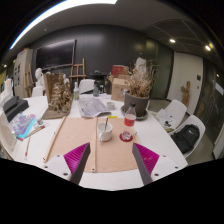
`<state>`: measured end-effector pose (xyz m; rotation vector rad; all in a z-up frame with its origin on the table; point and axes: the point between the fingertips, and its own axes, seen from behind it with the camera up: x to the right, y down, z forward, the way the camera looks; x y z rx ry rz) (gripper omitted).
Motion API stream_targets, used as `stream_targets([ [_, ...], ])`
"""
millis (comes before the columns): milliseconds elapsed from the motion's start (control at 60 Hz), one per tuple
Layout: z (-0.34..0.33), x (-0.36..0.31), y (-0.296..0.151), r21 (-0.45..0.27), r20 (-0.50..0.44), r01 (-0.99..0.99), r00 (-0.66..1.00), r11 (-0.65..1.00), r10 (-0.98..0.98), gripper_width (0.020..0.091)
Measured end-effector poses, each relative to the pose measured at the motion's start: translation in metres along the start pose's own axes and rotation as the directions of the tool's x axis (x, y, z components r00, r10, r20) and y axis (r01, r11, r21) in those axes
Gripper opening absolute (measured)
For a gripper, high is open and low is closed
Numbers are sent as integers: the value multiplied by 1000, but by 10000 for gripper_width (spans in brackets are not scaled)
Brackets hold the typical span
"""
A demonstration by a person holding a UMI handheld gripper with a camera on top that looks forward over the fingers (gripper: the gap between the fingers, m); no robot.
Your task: Pour water
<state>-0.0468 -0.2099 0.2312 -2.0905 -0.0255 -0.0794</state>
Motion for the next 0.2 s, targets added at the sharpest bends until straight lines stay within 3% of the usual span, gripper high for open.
stream_targets([
  [200,-16,-9,20,-37,-11,12,1000,999,-13,858],
])
